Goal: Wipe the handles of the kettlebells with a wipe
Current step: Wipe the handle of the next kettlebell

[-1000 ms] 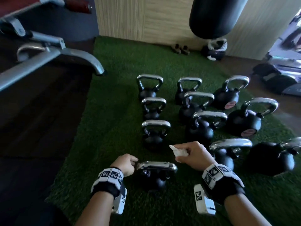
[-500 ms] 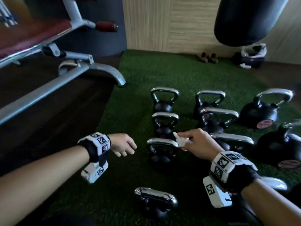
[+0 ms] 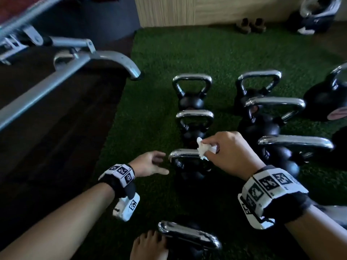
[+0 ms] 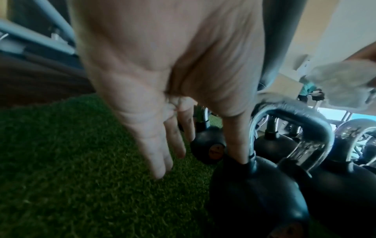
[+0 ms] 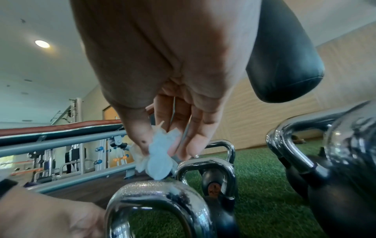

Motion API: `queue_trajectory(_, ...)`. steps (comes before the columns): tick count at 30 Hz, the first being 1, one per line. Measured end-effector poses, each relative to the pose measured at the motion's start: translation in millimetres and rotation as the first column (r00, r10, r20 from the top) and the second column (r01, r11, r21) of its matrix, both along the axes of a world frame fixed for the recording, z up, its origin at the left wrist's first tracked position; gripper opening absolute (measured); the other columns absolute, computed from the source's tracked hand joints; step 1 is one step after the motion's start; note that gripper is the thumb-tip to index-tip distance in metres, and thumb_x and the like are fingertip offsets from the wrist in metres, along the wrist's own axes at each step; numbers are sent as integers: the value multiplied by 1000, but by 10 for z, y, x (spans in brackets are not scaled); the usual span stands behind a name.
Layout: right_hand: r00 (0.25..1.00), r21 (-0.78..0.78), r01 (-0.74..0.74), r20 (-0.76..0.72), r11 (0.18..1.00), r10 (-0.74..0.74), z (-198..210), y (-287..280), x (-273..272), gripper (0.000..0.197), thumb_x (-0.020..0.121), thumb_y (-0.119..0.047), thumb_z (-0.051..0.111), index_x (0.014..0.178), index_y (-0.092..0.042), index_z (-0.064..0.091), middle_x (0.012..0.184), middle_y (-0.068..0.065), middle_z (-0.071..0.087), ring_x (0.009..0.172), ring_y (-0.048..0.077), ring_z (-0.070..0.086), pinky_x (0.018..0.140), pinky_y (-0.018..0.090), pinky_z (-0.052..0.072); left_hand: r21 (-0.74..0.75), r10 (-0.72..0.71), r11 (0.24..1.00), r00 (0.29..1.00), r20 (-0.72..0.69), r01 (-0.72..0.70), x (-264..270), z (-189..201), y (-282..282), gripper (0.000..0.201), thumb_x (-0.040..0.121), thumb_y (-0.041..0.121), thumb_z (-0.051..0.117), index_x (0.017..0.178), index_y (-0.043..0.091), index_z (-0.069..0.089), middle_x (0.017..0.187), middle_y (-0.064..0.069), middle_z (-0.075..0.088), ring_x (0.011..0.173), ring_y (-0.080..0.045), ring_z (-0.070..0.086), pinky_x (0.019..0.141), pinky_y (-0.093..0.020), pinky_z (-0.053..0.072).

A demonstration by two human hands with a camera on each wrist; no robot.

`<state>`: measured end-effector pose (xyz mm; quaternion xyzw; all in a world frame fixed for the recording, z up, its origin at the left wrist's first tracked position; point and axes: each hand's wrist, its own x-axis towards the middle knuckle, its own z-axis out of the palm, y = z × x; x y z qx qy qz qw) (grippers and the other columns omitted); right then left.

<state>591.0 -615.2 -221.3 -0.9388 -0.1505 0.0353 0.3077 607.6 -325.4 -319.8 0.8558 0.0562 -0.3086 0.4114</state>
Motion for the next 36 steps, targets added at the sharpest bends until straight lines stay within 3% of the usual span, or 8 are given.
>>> queue_trajectory(5,998,-35,-48,43,998,49,-116,210,3,24,83,-17,70,103,-27,79,97,-6,69,90,15,65,81,25,50,-224,-45,972,991,130,73,132,-323,-291,63,76,23,92,131,31,62,125,11,71,117,-2,65,110,-31,47)
queue_trajectory(10,999,-168,-46,-17,985,44,-327,425,98,11,90,-20,62,89,-20,72,87,-6,52,80,13,57,60,16,40,-200,-82,973,980,180,118,115,-522,-469,56,71,49,92,122,39,70,114,18,76,111,0,69,107,-35,51)
queue_trajectory(14,995,-77,63,83,995,-56,-451,364,38,9,86,-14,65,86,-11,74,82,-4,52,66,8,51,57,14,39,-121,-37,990,972,230,66,72,-616,-493,62,63,67,88,114,33,76,106,19,77,102,5,69,103,-34,53)
queue_trajectory(19,978,-86,154,154,984,-140,-461,201,5,12,85,-9,67,85,-15,77,81,-2,56,68,17,57,64,26,48,-119,-23,992,977,212,49,46,-624,-483,60,62,68,87,111,35,77,108,23,75,108,7,66,107,-30,49)
queue_trajectory(22,985,-66,108,142,992,-98,-456,296,-15,15,86,-7,65,85,-15,77,83,-3,56,67,14,57,61,18,40,-136,-33,989,978,206,62,51,-615,-479,66,60,74,84,115,38,75,112,23,75,111,6,65,108,-31,49)
queue_trajectory(28,969,-122,239,94,963,-228,-489,35,-77,18,81,-2,70,84,-18,77,76,-4,61,68,20,62,60,23,40,-127,-41,990,981,190,66,34,-621,-464,82,51,88,75,117,39,74,117,17,72,114,0,64,108,-33,50)
queue_trajectory(32,972,-138,235,41,962,-232,-503,-29,-10,20,80,-3,68,90,-16,80,84,3,72,80,24,68,72,30,50,-155,-44,985,981,190,75,24,-569,-462,70,60,74,81,119,36,74,113,18,75,111,3,66,107,-31,50)
queue_trajectory(36,970,-166,228,-46,959,-238,-687,-131,38,17,77,-3,70,69,-18,72,63,-5,64,60,9,60,55,11,39,-161,-47,984,981,186,78,34,-583,-448,73,61,80,79,122,41,71,120,17,73,115,1,64,109,-35,50)
